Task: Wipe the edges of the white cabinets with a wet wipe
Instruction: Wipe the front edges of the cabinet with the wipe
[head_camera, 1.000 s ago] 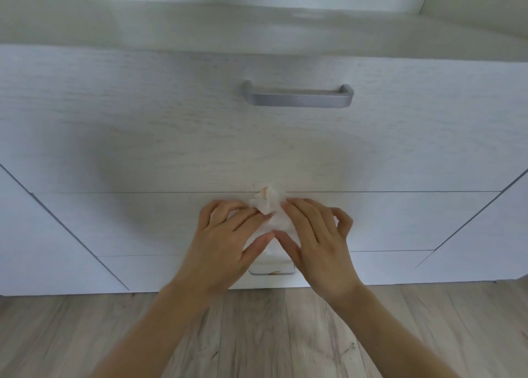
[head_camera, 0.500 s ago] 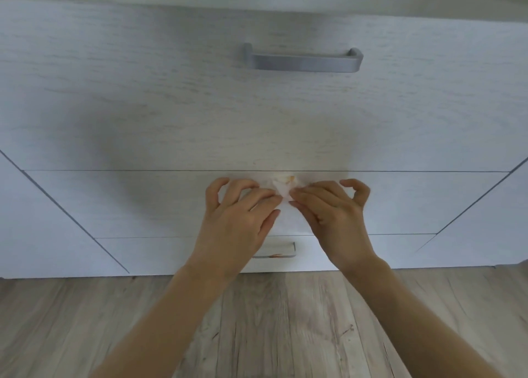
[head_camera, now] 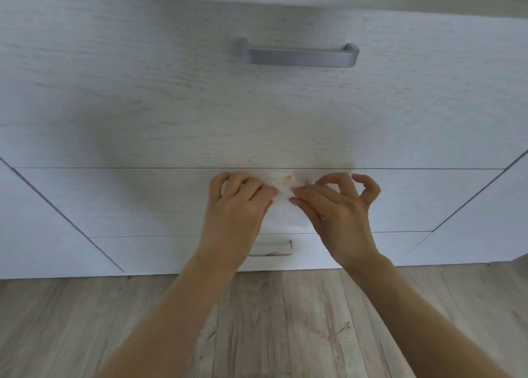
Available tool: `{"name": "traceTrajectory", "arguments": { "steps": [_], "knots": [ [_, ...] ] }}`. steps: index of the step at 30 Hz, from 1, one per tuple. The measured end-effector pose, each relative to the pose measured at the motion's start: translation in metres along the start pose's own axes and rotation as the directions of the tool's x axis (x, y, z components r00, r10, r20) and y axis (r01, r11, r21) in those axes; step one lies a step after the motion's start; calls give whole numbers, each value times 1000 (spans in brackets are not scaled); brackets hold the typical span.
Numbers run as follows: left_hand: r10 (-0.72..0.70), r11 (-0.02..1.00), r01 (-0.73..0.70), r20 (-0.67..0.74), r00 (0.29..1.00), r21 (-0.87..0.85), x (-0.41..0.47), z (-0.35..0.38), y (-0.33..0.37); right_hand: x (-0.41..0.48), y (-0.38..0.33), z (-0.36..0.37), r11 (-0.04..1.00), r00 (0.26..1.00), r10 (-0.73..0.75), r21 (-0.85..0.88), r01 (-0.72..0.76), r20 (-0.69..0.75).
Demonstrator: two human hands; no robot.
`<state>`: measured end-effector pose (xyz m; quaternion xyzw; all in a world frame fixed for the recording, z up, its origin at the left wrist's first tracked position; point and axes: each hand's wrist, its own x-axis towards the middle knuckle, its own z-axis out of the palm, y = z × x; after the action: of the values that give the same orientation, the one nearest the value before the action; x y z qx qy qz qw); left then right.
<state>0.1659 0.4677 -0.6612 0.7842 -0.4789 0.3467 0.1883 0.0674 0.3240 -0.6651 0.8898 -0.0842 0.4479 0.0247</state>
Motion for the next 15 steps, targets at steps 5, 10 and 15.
{"name": "traceTrajectory", "arguments": {
  "steps": [5,10,15],
  "knots": [
    [30,999,-30,-28,999,15,-10,-10,-22,7,-32,17,996,1000,-1,92,3,-19],
    [-7,1000,7,-23,1000,23,-19,-18,-34,15,-54,29,994,1000,2,109,0,-16],
    [26,1000,-26,-8,1000,-6,-16,-11,-23,7,-20,14,997,999,-36,65,36,2]
  ]
}}
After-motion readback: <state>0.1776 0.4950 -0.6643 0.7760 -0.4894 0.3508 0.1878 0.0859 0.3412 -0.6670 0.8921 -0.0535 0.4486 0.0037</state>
